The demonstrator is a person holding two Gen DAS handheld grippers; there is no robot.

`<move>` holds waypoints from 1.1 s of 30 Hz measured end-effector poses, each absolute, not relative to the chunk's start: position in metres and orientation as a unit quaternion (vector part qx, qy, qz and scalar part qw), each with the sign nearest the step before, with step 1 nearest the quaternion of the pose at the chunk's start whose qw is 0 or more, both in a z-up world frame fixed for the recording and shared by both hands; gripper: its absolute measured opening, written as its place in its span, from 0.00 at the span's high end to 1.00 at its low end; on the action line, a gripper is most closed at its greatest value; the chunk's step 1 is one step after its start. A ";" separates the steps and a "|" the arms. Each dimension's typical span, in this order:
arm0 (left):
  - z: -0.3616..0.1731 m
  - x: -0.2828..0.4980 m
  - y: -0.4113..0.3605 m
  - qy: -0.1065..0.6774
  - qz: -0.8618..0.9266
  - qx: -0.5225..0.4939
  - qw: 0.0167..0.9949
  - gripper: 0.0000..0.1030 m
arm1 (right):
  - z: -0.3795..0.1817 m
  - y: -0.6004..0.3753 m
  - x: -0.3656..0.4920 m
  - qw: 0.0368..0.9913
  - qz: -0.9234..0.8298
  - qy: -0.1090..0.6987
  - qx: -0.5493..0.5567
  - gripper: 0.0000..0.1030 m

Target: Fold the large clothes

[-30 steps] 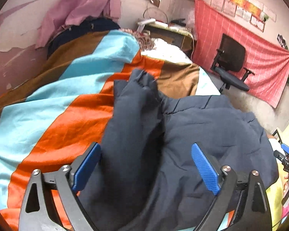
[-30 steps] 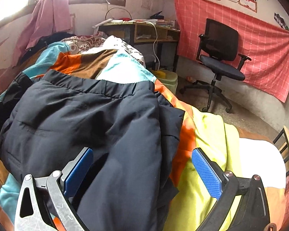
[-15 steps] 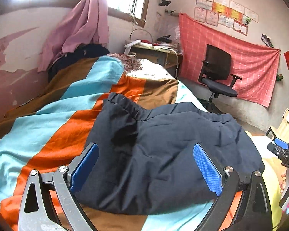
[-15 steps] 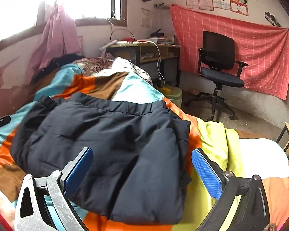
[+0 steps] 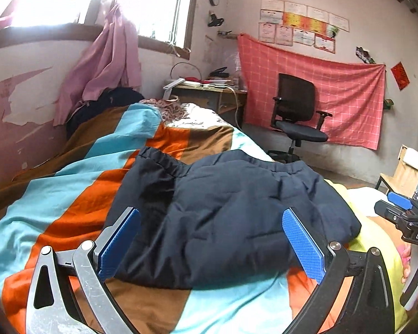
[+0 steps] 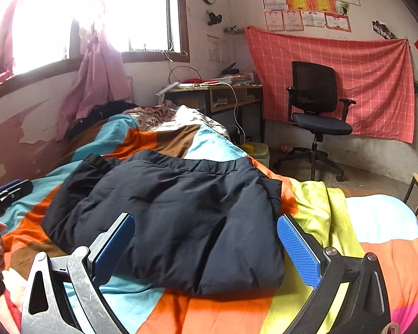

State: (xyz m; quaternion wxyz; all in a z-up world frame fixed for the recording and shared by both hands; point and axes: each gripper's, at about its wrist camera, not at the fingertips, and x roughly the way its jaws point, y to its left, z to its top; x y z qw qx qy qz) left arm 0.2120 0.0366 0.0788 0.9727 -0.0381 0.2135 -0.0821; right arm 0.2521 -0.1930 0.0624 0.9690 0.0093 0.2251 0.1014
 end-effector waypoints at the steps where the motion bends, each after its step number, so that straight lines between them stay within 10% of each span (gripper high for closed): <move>1: 0.078 0.208 0.034 0.213 -0.085 -0.037 0.973 0.03 | 0.063 -0.191 0.247 0.969 0.102 0.225 0.009 0.00; 33: 0.053 0.119 0.018 0.215 -0.059 -0.015 0.975 0.02 | 0.051 -0.167 0.134 0.977 0.101 0.186 0.035 0.00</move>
